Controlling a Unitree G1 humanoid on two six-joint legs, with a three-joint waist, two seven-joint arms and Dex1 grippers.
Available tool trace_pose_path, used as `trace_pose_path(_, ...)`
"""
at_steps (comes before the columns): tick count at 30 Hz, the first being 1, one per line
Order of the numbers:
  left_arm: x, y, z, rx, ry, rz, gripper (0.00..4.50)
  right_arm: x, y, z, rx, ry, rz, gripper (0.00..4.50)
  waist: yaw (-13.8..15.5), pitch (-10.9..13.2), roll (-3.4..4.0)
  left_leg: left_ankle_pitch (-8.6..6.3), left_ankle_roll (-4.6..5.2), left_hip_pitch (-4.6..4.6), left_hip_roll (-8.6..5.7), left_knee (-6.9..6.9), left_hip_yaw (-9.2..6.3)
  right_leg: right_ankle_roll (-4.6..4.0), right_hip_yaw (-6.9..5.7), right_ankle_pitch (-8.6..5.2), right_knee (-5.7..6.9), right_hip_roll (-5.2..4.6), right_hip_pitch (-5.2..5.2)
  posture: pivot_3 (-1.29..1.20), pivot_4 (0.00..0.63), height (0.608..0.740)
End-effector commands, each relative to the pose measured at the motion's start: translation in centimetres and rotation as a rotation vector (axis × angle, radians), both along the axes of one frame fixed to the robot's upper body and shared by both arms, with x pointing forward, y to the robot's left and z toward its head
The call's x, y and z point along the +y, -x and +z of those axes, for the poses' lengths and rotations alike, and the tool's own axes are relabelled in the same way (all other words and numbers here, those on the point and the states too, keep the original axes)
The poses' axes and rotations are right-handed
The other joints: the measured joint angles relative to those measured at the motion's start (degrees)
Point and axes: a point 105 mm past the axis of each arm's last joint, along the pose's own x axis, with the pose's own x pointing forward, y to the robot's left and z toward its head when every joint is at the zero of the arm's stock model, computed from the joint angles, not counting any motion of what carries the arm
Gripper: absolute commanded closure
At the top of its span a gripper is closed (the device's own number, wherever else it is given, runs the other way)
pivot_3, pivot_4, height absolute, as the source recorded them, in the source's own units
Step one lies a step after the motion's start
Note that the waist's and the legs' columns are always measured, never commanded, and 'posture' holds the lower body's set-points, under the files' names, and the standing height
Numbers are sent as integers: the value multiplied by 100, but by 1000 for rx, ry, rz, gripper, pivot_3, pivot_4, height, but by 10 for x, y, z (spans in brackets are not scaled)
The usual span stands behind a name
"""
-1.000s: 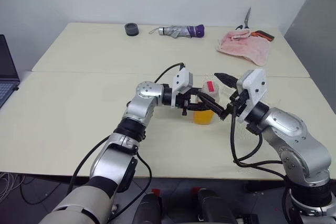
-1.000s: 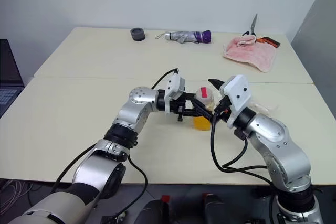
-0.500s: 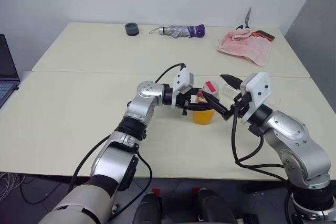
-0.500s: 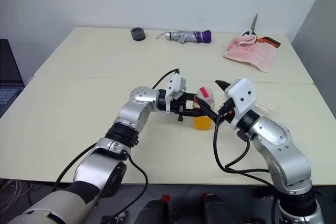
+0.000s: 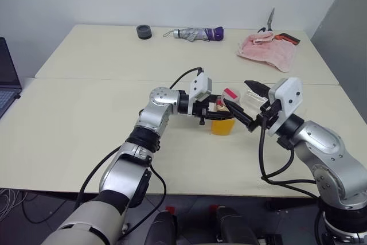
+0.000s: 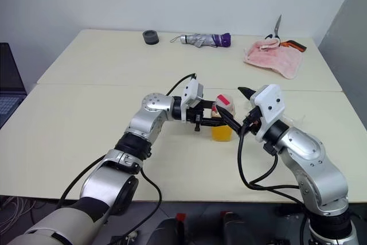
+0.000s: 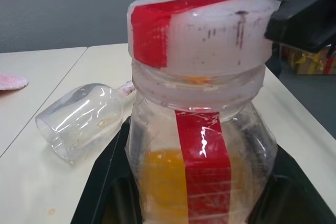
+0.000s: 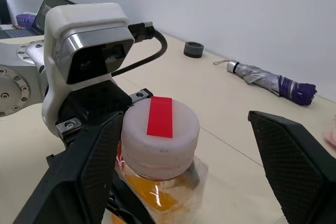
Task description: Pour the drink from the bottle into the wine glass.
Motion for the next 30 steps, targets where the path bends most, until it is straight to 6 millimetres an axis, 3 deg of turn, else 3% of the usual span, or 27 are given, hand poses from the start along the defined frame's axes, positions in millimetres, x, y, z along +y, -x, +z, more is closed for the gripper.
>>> trace_pose_path(1,3,-1,16,-66,25,-7,2677,-16,1,14,-59,-3,-74,460,0,0,0,0,0,0,0,0,0,0,0,0,0,0,0,0,150,740)
trace_pose_path(18,4,-3,17,-73,29,-2,2679,-16,3,13,-54,8,-66,460,0,0,0,0,0,0,0,0,0,0,0,0,0,0,0,0,150,740)
trace_pose_path(30,4,-5,18,-75,30,7,2679,-1,12,8,-26,-5,20,460,0,0,0,0,0,0,0,0,0,0,0,0,1,0,0,0,150,740)
